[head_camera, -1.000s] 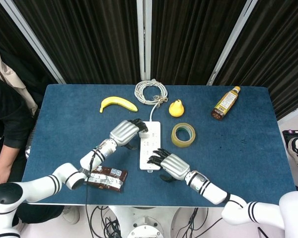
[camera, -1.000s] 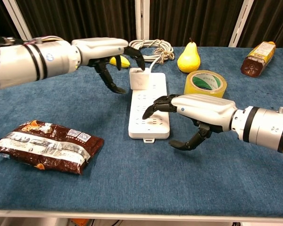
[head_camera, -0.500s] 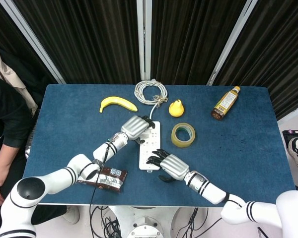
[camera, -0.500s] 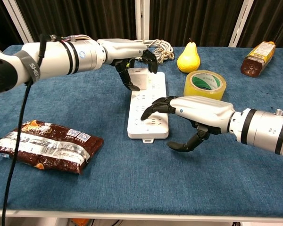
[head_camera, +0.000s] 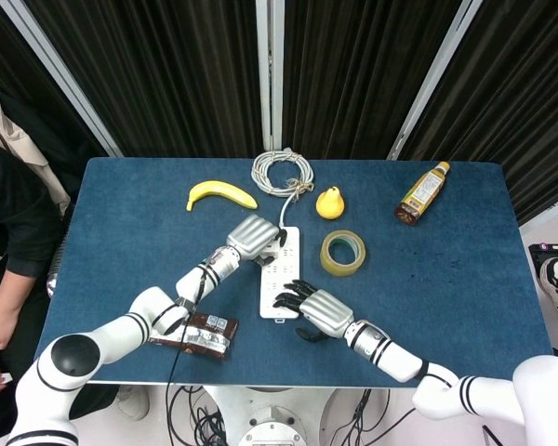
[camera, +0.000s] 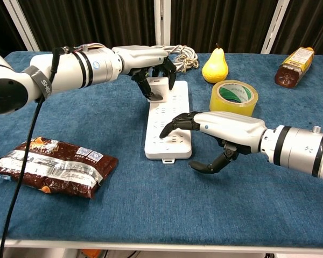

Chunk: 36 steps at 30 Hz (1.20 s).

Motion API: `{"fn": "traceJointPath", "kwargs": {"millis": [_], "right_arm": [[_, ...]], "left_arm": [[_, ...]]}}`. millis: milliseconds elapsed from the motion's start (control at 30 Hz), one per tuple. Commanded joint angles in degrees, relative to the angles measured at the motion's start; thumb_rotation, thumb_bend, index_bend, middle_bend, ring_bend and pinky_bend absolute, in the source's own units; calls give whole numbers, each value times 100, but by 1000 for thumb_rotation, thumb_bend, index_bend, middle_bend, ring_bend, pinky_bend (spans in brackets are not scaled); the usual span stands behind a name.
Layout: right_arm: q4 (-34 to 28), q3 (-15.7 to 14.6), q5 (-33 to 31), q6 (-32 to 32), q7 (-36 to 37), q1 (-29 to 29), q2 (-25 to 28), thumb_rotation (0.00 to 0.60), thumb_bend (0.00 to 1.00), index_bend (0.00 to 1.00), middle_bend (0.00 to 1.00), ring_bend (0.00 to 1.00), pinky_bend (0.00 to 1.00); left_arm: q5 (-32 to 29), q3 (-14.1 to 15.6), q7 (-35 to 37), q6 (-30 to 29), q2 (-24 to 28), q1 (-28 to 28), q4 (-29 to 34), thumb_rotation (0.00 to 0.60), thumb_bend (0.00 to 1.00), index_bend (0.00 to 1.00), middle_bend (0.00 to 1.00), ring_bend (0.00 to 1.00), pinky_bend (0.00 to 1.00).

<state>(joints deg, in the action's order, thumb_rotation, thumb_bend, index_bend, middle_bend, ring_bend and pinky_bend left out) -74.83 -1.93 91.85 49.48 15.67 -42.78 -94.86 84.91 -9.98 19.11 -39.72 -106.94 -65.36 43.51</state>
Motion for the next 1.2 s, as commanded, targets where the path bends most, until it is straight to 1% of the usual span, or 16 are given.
{"fn": "traceJointPath", "kwargs": {"millis": [33, 167, 333, 533, 767, 833, 933, 1033, 1133, 1200], "right_arm": [[-11, -14, 5, 46, 116, 6, -7, 600, 363, 204, 203, 0, 23], [-14, -29, 12, 66, 323, -5, 14, 600, 364, 196, 202, 0, 24], [-19, -54, -6, 38, 458, -20, 36, 600, 363, 186, 203, 0, 25], [-9, -75, -32, -5, 575, -43, 46, 600, 363, 181, 202, 0, 25], [-24, -73, -60, -45, 654, -74, 59, 600, 363, 169, 203, 0, 26], [-41, -68, -61, -39, 698, -81, 76, 600, 363, 169, 202, 0, 26], [-58, -74, -31, 37, 757, -65, 100, 600, 363, 164, 202, 0, 26], [-43, -84, 33, 187, 796, -24, 106, 600, 363, 160, 199, 0, 26], [-25, -85, 123, 431, 844, 46, 106, 600, 362, 141, 191, 0, 26], [8, -59, 230, 773, 876, 146, 84, 600, 362, 126, 193, 1, 27]], "left_arm": [[135, 123, 613, -215, -111, 27, -265, 600, 418, 643, 660, 551, 806], [231, 218, 989, -352, -180, 32, -441, 600, 416, 656, 671, 551, 804], [328, 328, 1296, -510, -274, 42, -676, 600, 416, 666, 683, 557, 804], [412, 449, 1587, -779, -461, 119, -1028, 600, 439, 728, 743, 606, 838], [474, 493, 1954, -1182, -641, 190, -1383, 600, 454, 749, 762, 616, 846], [490, 512, 1974, -1229, -665, 190, -1466, 600, 454, 753, 765, 616, 846], [499, 486, 1995, -1508, -687, 233, -1541, 600, 453, 749, 759, 614, 844], [511, 459, 1949, -1880, -625, 328, -1521, 600, 452, 726, 737, 604, 814], [483, 456, 1655, -2149, -529, 502, -1495, 600, 453, 699, 713, 585, 736], [446, 485, 1365, -2206, -456, 649, -1433, 600, 453, 678, 689, 563, 685]]}}
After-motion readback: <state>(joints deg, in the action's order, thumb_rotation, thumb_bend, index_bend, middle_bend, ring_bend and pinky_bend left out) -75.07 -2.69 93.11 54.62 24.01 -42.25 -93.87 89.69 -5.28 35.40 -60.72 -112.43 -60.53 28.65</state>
